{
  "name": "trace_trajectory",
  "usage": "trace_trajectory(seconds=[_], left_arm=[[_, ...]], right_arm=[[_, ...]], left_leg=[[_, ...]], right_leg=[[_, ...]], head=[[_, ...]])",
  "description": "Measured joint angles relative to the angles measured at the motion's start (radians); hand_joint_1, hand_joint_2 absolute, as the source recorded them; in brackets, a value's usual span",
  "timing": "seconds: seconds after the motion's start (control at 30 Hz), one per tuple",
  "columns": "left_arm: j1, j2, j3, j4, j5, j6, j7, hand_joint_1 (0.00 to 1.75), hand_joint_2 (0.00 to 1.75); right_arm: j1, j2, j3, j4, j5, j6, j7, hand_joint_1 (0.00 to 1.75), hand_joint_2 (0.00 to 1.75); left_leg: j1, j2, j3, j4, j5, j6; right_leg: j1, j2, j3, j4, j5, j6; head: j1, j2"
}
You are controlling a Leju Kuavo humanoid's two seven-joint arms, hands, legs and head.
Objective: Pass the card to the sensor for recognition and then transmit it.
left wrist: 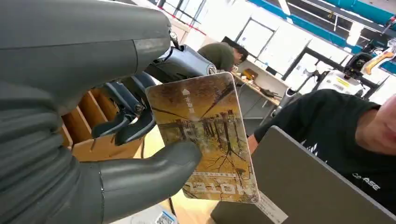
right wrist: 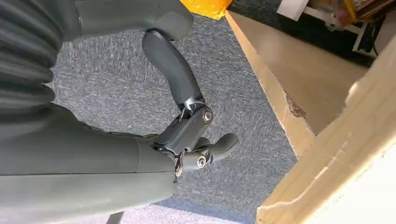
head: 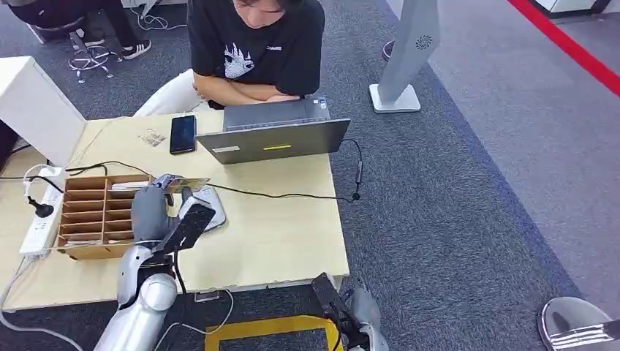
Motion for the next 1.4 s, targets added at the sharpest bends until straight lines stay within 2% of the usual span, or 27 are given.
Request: trace_trajectory(seconds=[0.17,0.3,0.4,0.53,0.73,1.07,1.4], left_arm=[[0.000,0.000,-0.007,0.001,-0.002,0.010,0.032,1.75,1.75],[-0.025,0.008,-0.005,0.054,-0.010,0.049,0.066,1.75,1.75],[-0.063,0.019,0.015,0.131,-0.001,0.079,0.059,1.75,1.75],[-0.108,0.033,0.050,0.243,0.025,0.108,0.013,1.75,1.75],[-0.129,0.038,0.072,0.324,0.030,0.110,-0.008,1.75,1.75],[-0.132,-0.013,0.072,0.368,0.033,0.063,-0.093,1.75,1.75],[-0.128,-0.064,0.062,0.369,0.064,0.033,-0.093,1.75,1.75]], right_arm=[[0.000,0.000,0.000,0.000,-0.007,-0.002,-0.002,0.00,1.75],[-0.002,0.000,0.000,0.000,-0.037,-0.003,-0.032,0.00,1.75],[-0.006,0.004,-0.001,0.005,-0.071,-0.005,-0.065,0.00,1.75],[-0.015,0.009,-0.002,0.029,-0.135,-0.008,-0.135,0.00,1.75],[-0.025,0.013,-0.003,0.055,-0.154,-0.009,-0.151,0.00,1.75],[-0.050,0.039,-0.004,0.086,-0.184,-0.006,-0.171,0.00,1.75],[-0.062,0.042,0.000,0.104,-0.217,-0.007,-0.184,0.00,1.75]], left_leg=[[0.000,0.000,0.000,0.000,0.000,0.000],[0.000,0.000,0.000,0.000,0.000,0.000],[0.000,0.000,0.000,0.000,0.000,0.000],[0.000,0.000,0.000,0.000,0.000,0.000],[0.000,0.000,0.000,0.000,0.000,0.000],[0.000,0.000,0.000,0.000,0.000,0.000],[0.000,0.000,0.000,0.000,0.000,0.000]], right_leg=[[0.000,0.000,0.000,0.000,0.000,0.000],[0.000,0.000,0.000,0.000,0.000,0.000],[0.000,0.000,0.000,0.000,0.000,0.000],[0.000,0.000,0.000,0.000,0.000,0.000],[0.000,0.000,0.000,0.000,0.000,0.000],[0.000,0.000,0.000,0.000,0.000,0.000],[0.000,0.000,0.000,0.000,0.000,0.000]], head=[[0.000,0.000],[0.000,0.000],[0.000,0.000],[0.000,0.000],[0.000,0.000],[0.000,0.000],[0.000,0.000]])
